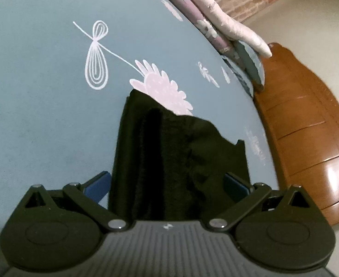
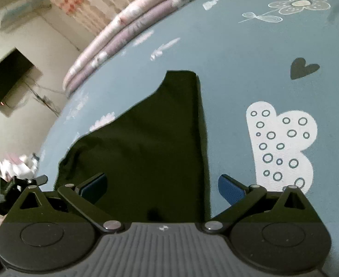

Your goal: Fold clothes

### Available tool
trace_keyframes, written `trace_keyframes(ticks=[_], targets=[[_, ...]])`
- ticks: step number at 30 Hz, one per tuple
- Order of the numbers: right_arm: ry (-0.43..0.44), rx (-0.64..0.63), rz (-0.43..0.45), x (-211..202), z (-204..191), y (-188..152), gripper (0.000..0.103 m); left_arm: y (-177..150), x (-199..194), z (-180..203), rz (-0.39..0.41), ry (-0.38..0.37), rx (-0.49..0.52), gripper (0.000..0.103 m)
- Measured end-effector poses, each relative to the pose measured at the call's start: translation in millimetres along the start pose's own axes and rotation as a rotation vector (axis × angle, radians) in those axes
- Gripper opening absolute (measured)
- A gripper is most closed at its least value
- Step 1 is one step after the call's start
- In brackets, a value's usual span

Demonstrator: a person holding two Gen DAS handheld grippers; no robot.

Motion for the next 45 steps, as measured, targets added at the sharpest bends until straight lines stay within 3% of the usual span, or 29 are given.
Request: trace_keyframes(ticks=[8, 14, 18, 23, 27, 38, 45], targets=[[0.085, 0.100, 0.002, 18, 9, 22, 0.103, 12, 18, 5, -0.030, -0.071, -0.021, 0.102], [0.127, 0.126, -0.056, 44, 8, 42, 0.103, 28, 40, 9, -0.070, -0.081, -0.013, 0.102], [0.155, 0.141, -0.098, 62, 7, 56, 0.103, 21, 38, 12, -0.095, -0.091, -0.003, 0.102], [0.217, 0.148, -0.135, 45, 1, 34, 0.103, -5, 20, 10, -0.139, -0.143, -0.042, 0.102], [0.264, 0.145, -0.173, 32, -2, 18, 0.103, -6, 20, 9, -0.143, -0.155, -0.048, 0.102], [0.261, 0.132, -0.219, 89, -18, 49, 0.103, 19, 53, 25, -0.154, -0.158, -0.020, 0.102], [0.336, 0.083, -0.277, 56, -29, 13, 0.103, -9, 31, 23, -0.188, -0.217, 0.006, 0.102]])
Point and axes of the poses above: each gripper's, at about its wrist camera, not at the fingertips, and x roughly the way its jaws point, z to its right, y to its top, the point moved 8 cm from there along x, roughly the way its jaws point, and after that the axes turned 4 degrees about z, right-handed, at the moved point
